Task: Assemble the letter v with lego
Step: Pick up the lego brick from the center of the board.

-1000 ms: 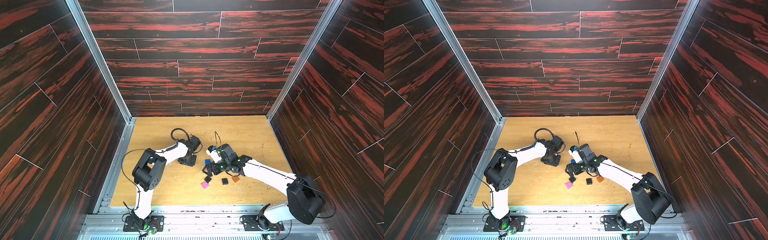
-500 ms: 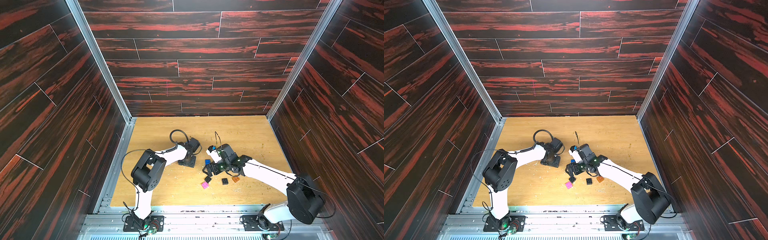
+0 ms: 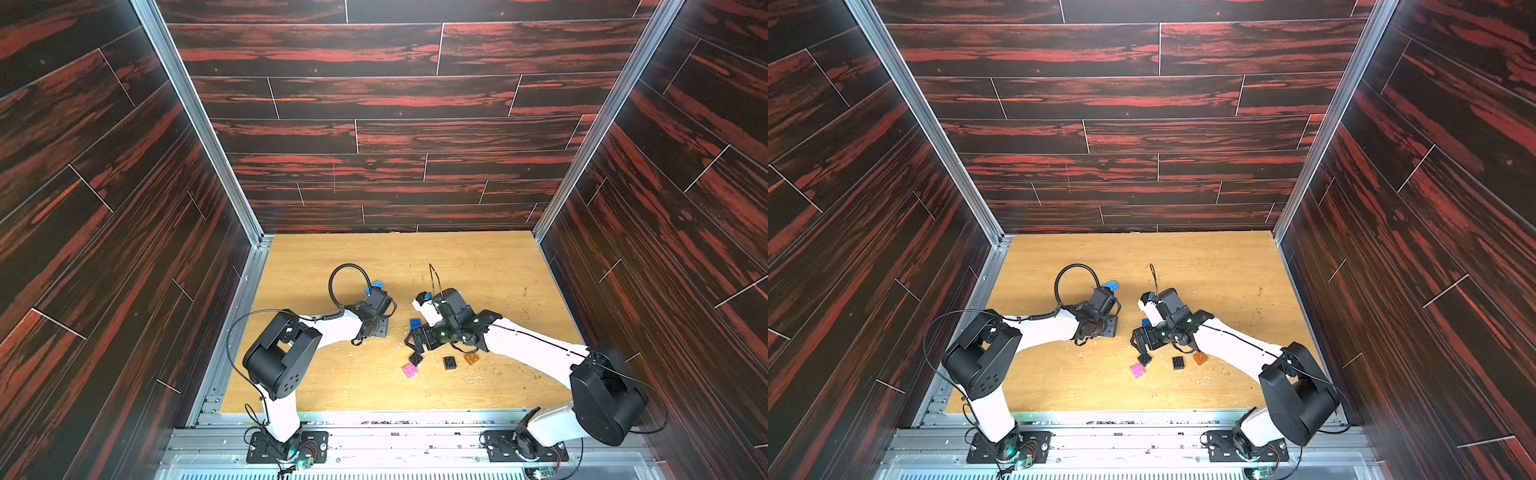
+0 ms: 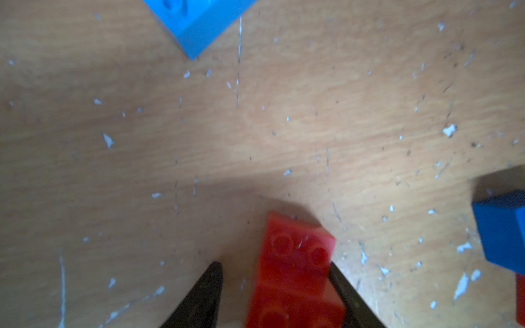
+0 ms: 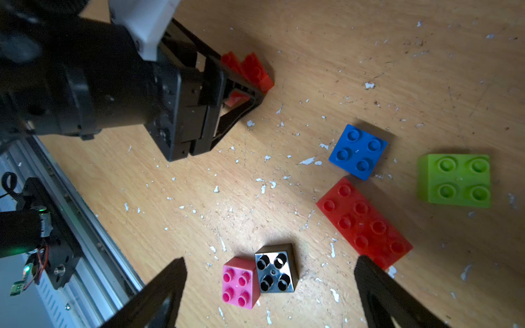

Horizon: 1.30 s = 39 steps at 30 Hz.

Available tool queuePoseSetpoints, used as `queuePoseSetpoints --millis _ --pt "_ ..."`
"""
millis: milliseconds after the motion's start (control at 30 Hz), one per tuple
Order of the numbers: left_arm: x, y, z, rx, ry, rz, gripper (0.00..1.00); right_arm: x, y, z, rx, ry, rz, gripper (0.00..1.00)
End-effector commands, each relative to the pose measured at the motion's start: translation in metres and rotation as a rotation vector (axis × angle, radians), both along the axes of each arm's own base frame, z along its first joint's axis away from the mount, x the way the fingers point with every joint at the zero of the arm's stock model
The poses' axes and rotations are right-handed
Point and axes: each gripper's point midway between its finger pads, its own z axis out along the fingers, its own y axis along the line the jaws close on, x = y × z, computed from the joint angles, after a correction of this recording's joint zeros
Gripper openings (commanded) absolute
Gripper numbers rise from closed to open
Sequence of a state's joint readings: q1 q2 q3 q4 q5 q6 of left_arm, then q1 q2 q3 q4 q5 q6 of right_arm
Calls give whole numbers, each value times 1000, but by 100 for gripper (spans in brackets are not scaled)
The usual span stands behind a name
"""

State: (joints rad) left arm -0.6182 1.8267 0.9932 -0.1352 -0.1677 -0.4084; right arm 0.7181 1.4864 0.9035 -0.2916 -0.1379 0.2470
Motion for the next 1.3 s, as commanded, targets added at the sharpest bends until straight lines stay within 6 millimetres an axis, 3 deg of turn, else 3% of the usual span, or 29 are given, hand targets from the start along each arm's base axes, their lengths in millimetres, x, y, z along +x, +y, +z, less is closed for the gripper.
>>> queuePoseSetpoints --millis 0,467,667,867,1133,1267 --pt "-12 6 -19 23 35 -18 56 -3 -1 -4 -16 15 -1 95" --pt "-25 11 -34 53 88 -48 46 -3 -2 -7 -24 18 -6 95" --pt "-25 4 -30 43 108 -86 30 -2 -1 -9 -27 21 -5 95" --pt "-9 -1 -7 63 85 -155 25 2 1 -9 -33 14 -2 95" --pt "32 1 57 30 -44 -295 25 11 2 -10 -60 -10 -6 95" --pt "56 11 76 -6 -87 -327 26 15 3 -6 -58 -26 -9 95"
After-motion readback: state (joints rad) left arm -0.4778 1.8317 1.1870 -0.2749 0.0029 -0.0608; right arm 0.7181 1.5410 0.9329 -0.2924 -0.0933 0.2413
